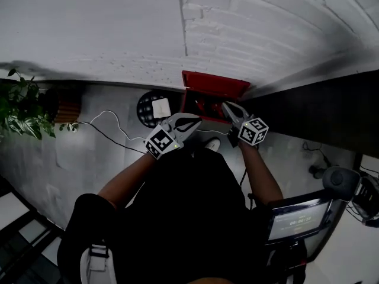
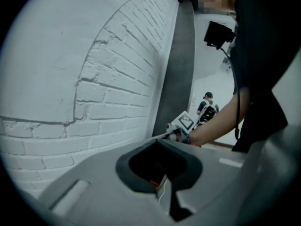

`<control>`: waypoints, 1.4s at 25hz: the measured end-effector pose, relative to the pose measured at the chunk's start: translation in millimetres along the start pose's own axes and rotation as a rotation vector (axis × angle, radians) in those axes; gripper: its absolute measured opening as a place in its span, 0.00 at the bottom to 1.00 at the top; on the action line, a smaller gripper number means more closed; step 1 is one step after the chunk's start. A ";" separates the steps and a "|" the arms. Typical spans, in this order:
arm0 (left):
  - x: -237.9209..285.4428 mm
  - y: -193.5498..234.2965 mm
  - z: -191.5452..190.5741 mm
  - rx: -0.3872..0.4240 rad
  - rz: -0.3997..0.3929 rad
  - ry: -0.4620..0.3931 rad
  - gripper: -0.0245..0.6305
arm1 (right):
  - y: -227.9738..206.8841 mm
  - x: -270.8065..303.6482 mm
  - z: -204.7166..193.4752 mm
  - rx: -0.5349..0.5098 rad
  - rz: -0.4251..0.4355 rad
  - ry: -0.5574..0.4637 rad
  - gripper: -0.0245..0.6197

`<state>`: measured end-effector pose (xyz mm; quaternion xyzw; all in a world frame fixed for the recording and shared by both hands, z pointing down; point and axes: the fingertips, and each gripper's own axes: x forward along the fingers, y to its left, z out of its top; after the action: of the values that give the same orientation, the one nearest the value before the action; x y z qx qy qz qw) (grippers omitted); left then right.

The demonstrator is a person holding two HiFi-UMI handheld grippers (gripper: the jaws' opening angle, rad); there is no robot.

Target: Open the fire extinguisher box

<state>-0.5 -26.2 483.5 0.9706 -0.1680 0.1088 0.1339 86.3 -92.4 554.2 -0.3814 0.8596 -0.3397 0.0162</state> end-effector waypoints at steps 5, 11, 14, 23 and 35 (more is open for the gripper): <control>-11.6 -16.2 36.1 0.003 -0.041 -0.084 0.04 | 98.9 -33.0 49.3 -0.350 0.038 -0.055 0.05; -23.2 -32.7 77.2 0.029 -0.080 -0.168 0.04 | 176.2 -49.7 80.7 -0.485 0.054 -0.113 0.05; -28.2 -39.6 98.9 0.042 -0.098 -0.201 0.04 | 187.3 -54.5 90.9 -0.477 0.055 -0.154 0.05; -31.6 -46.3 110.7 0.070 -0.095 -0.202 0.04 | 189.6 -62.1 100.2 -0.502 0.036 -0.170 0.05; -27.0 -46.8 107.4 0.065 -0.078 -0.191 0.04 | 193.2 -58.6 94.0 -0.488 0.093 -0.167 0.05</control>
<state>9.2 -7.6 365.1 0.9861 -0.1387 0.0160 0.0900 30.3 -14.6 353.1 -0.3608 0.9284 -0.0886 0.0105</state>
